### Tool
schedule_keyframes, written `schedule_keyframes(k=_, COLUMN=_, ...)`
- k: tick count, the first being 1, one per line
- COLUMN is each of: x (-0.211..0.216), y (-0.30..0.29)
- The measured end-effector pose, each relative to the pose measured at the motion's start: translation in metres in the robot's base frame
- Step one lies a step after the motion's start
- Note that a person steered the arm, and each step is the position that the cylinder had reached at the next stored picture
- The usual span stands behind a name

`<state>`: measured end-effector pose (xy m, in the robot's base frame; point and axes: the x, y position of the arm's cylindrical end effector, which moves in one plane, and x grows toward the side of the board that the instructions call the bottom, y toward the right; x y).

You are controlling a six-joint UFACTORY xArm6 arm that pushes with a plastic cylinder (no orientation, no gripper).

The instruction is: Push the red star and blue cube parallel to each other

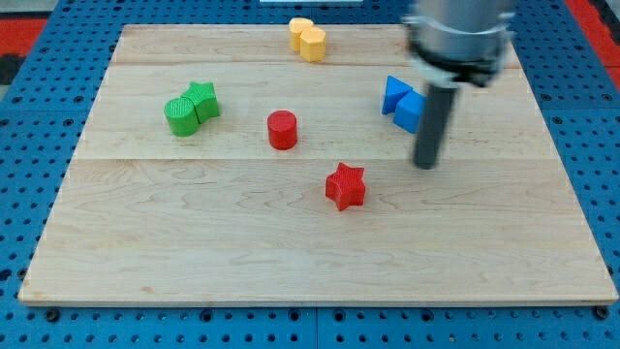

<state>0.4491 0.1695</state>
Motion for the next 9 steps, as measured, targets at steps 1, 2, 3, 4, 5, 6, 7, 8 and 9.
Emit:
schedule_keyframes(k=1, x=-0.024, y=0.041)
schedule_keyframes(k=2, x=-0.080, y=0.038)
schedule_keyframes(k=3, x=-0.090, y=-0.017)
schedule_keyframes(k=4, x=-0.087, y=-0.079)
schedule_keyframes(k=5, x=-0.057, y=-0.094)
schedule_keyframes(k=6, x=-0.047, y=-0.085)
schedule_keyframes(k=7, x=-0.040, y=-0.037)
schedule_keyframes(k=8, x=-0.080, y=-0.025)
schedule_keyframes(k=9, x=-0.095, y=-0.022)
